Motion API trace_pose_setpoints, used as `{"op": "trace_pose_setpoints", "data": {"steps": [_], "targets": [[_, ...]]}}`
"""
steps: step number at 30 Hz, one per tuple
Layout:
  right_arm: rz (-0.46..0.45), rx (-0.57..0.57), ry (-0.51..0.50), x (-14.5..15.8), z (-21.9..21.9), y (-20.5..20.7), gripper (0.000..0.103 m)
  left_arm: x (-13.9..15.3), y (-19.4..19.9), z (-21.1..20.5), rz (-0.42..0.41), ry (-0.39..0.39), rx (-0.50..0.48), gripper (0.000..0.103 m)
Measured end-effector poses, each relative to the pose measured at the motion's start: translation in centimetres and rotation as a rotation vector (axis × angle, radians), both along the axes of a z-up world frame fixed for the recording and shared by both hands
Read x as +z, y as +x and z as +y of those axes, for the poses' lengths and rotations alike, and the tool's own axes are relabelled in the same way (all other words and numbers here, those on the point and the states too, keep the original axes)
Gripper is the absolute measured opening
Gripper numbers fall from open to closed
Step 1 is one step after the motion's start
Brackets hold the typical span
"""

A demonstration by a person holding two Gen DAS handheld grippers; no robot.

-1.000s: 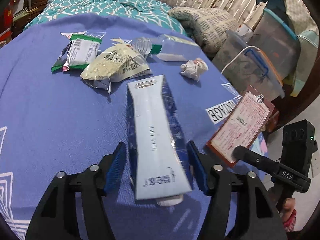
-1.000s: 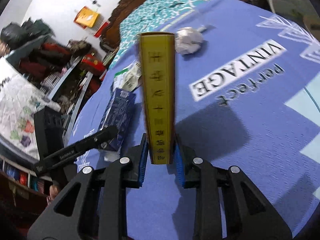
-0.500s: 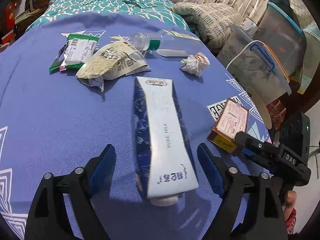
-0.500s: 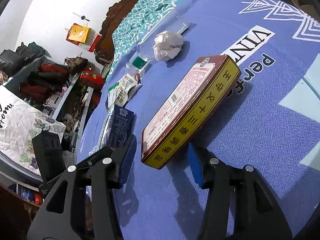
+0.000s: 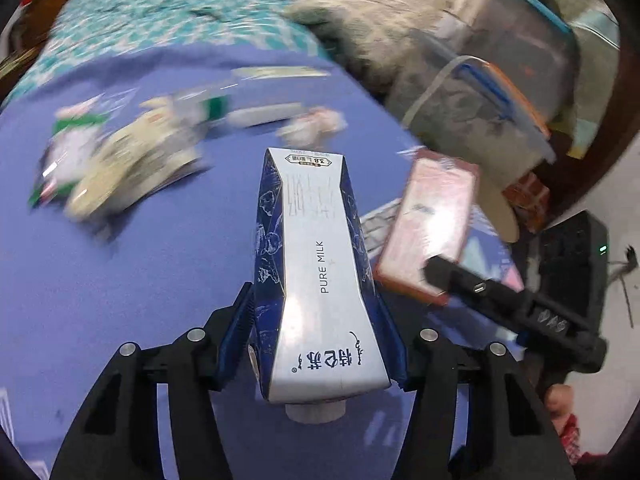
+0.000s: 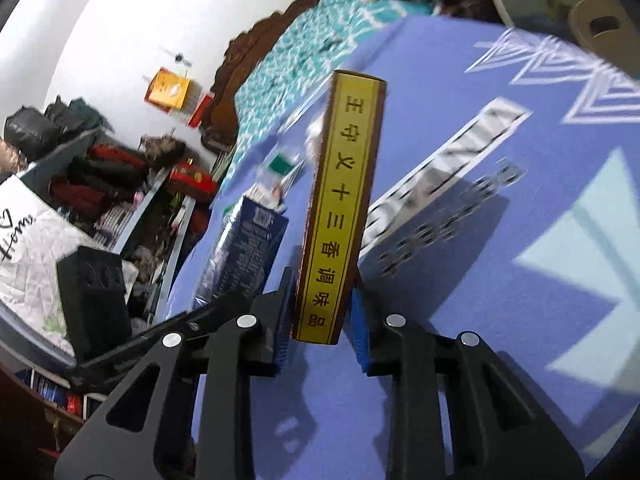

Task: Collect trash
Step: 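Carry the milk carton and yellow box to the wastebasket and release both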

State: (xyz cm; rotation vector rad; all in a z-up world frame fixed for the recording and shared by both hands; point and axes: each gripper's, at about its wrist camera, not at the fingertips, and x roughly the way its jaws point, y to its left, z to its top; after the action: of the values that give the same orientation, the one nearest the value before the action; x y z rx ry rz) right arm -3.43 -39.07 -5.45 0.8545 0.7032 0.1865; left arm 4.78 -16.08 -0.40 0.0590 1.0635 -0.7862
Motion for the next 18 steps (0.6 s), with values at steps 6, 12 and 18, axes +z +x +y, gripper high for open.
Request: {"op": "trace_pose_setpoints", "data": {"steps": [6,12,18], "targets": [[-0.021,-0.17,0.013,-0.3,-7.2,-3.2,0.028,1.4,0.0,-11.3,0.006,-0.036,-0.22,0.054],[-0.035,-0.391,0.003,-0.2,-16.2,-7.2,0.028,1.1,-0.3,-23.8,0.041,-0.037,-0.389,0.053],[0.004,-0.519,-0.028,-0.7,-22.7,-8.7,0.028,0.2,-0.7,-33.5,0.037,-0.024,-0.478,0.054]]}}
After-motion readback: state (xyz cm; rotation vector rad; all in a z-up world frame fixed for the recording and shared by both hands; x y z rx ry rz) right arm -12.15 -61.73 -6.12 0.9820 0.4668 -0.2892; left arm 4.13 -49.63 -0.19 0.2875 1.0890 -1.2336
